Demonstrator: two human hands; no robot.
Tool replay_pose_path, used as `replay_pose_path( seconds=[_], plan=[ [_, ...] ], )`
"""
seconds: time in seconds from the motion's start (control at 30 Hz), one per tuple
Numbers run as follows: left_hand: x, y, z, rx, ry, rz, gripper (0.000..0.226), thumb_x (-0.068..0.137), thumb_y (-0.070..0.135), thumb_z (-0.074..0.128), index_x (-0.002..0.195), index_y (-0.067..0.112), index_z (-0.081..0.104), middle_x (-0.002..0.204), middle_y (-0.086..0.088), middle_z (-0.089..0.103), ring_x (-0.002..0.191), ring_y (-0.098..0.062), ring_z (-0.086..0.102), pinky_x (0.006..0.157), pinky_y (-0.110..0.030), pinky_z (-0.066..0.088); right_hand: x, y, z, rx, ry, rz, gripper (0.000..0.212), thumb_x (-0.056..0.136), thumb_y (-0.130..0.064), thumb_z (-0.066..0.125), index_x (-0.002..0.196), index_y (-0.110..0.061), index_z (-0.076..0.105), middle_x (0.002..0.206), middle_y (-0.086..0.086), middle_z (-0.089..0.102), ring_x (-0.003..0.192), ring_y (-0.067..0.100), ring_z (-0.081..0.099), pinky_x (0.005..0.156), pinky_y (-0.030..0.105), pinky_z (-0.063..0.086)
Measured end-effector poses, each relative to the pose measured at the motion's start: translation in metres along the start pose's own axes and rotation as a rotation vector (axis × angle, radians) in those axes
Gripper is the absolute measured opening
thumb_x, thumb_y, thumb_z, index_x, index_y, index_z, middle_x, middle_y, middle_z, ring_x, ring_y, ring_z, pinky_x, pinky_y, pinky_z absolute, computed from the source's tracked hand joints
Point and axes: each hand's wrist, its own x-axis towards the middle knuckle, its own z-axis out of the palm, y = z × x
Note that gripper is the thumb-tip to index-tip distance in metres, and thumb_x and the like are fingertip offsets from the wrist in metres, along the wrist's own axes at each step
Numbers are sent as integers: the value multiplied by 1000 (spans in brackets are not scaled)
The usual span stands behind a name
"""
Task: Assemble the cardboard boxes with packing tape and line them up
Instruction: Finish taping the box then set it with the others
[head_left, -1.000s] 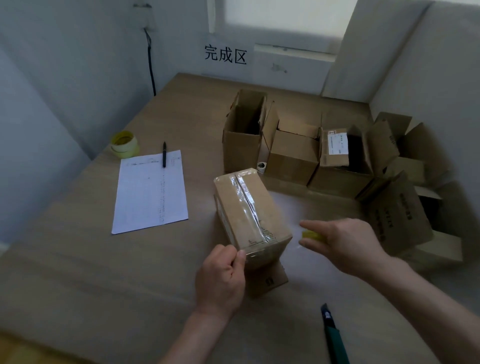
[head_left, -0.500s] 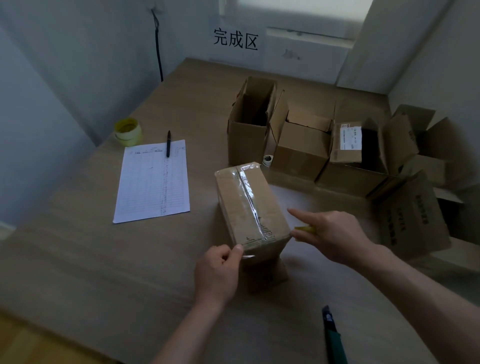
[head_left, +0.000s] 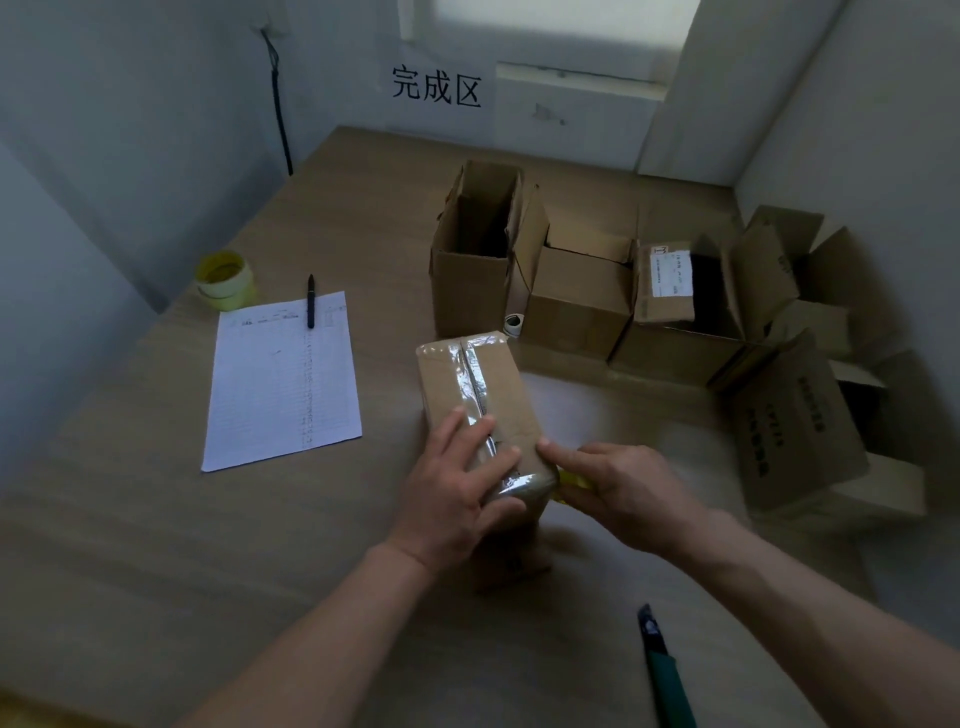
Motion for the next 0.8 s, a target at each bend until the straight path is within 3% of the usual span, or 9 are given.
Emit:
replay_pose_path(
  seconds=[0.17, 0.33, 0.43, 0.57, 0.8],
  plan=[
    [10, -19, -8, -72, -66, 139, 58, 76, 56, 60, 123, 22, 66, 138, -12, 54, 134, -34, 33, 108, -49, 32, -12, -18, 7, -66, 73, 81, 56, 89, -51, 60, 139, -28, 52, 97, -1, 68, 71, 20, 65, 54, 33, 53],
    [5, -22, -27, -61, -207, 241, 71, 67, 50, 79, 131, 28, 58, 141, -2, 50, 134, -28, 34, 105, -44, 35, -32, -47, 14, -34, 123, 128, 53, 87, -58, 51, 132, -31, 53, 96, -4, 67, 71, 19, 65, 54, 39, 56],
    [-2, -8, -36, 127, -222, 300, 79, 69, 74, 63, 136, 35, 48, 126, 1, 51, 117, -24, 41, 95, -40, 39, -47, -65, 22, -8, 184, 131, 49, 85, -57, 55, 127, -32, 56, 89, -5, 67, 65, 18, 63, 49, 33, 53],
    [4, 14, -27, 154, -96, 302, 73, 76, 83, 48, 122, 29, 62, 99, -5, 48, 94, -27, 44, 81, -41, 42, -51, -71, 30, 27, 246, 198, 48, 85, -61, 54, 124, -33, 59, 87, -6, 66, 62, 20, 64, 46, 30, 50],
    [3, 16, -19, 314, -155, 392, 77, 76, 75, 55, 129, 19, 55, 119, -11, 54, 108, -36, 51, 87, -54, 44, -52, -50, 30, -46, 199, 124, 58, 84, -66, 54, 134, -35, 52, 95, -7, 68, 68, 17, 63, 56, 30, 50]
  ],
)
